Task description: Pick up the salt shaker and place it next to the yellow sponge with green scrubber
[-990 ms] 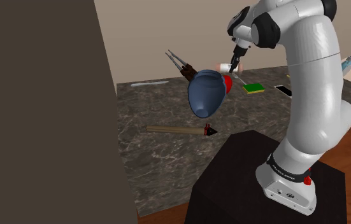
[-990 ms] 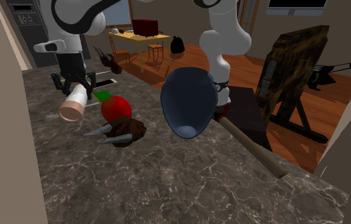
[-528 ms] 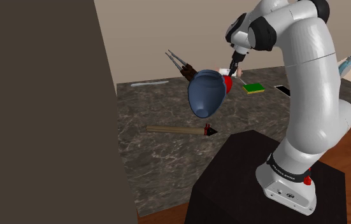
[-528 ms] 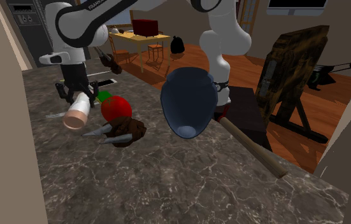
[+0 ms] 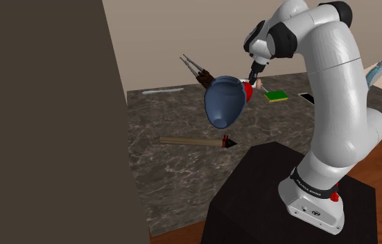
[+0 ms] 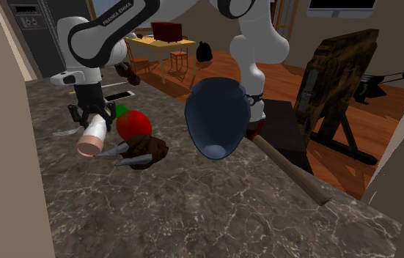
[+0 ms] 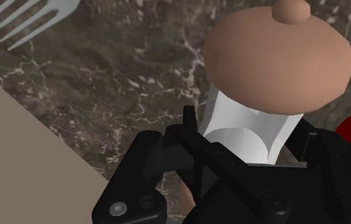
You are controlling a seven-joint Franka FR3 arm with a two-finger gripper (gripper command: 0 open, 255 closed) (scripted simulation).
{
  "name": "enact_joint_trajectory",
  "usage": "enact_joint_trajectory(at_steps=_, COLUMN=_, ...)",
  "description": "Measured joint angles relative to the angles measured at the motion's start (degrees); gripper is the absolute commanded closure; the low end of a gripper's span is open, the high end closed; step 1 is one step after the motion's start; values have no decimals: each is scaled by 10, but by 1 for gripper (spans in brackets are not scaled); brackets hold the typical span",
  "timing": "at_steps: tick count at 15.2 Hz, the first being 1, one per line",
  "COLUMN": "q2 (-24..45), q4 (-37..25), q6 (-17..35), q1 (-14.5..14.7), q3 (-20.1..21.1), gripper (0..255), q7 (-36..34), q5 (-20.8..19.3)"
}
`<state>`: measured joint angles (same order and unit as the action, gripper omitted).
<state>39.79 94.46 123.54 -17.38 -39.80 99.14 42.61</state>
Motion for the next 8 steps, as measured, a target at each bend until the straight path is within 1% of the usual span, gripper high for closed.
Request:
enact_joint_trajectory(at_steps=3, q2=0, q4=0, q6=0, q1=0, q3=0, gripper=255, q7=0, q5=0)
enact_joint_trajectory(at_steps=4, q2=1, q4=0, q6=0, q1=0, q3=0, gripper=0, q7=0, q5=0)
enact_joint_trajectory(at_steps=8, q2=0, q4=0, q6=1, q1=0, q3=0, gripper=0, q7=0, q5=0)
